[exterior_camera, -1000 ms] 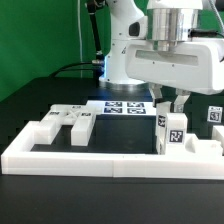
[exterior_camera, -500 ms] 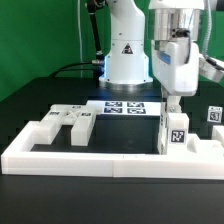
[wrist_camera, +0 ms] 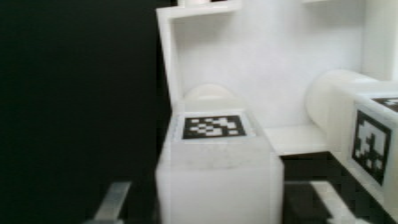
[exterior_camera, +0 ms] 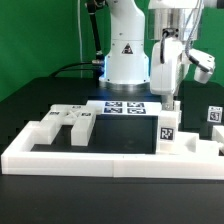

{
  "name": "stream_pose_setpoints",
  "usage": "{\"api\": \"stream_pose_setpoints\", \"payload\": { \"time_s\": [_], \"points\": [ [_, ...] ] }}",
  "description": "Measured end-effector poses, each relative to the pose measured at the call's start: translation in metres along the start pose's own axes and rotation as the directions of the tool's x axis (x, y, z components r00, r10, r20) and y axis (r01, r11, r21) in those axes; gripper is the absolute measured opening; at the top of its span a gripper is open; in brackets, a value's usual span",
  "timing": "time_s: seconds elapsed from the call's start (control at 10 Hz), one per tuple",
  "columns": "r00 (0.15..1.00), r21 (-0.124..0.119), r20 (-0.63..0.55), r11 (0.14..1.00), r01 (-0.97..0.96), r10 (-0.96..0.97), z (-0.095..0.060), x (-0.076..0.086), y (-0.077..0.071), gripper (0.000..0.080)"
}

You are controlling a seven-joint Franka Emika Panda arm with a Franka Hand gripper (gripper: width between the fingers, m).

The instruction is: Assemble chair

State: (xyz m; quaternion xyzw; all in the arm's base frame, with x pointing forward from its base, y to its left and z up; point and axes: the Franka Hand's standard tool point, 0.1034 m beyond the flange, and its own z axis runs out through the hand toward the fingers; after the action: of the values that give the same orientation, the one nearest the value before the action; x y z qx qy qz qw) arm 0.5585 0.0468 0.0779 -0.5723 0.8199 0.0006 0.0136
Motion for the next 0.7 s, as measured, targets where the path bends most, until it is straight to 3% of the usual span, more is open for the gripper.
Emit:
{"api": "stream_pose_setpoints", "payload": {
  "time_s": [0.1,0.3,0.7],
  "points": [
    [1.0,0.001,0.0,1.0,-0.012,0.012,0.001,0.0,0.0,0.0349],
    [1.0,0.0,-0.001,1.0,-0.007,0.007,0.002,0.0,0.0,0.06],
    [1.0,0.018,0.028,1.0,0.001,-0.002,-0.015,-0.012,-0.003,0.0648]
  ]
}}
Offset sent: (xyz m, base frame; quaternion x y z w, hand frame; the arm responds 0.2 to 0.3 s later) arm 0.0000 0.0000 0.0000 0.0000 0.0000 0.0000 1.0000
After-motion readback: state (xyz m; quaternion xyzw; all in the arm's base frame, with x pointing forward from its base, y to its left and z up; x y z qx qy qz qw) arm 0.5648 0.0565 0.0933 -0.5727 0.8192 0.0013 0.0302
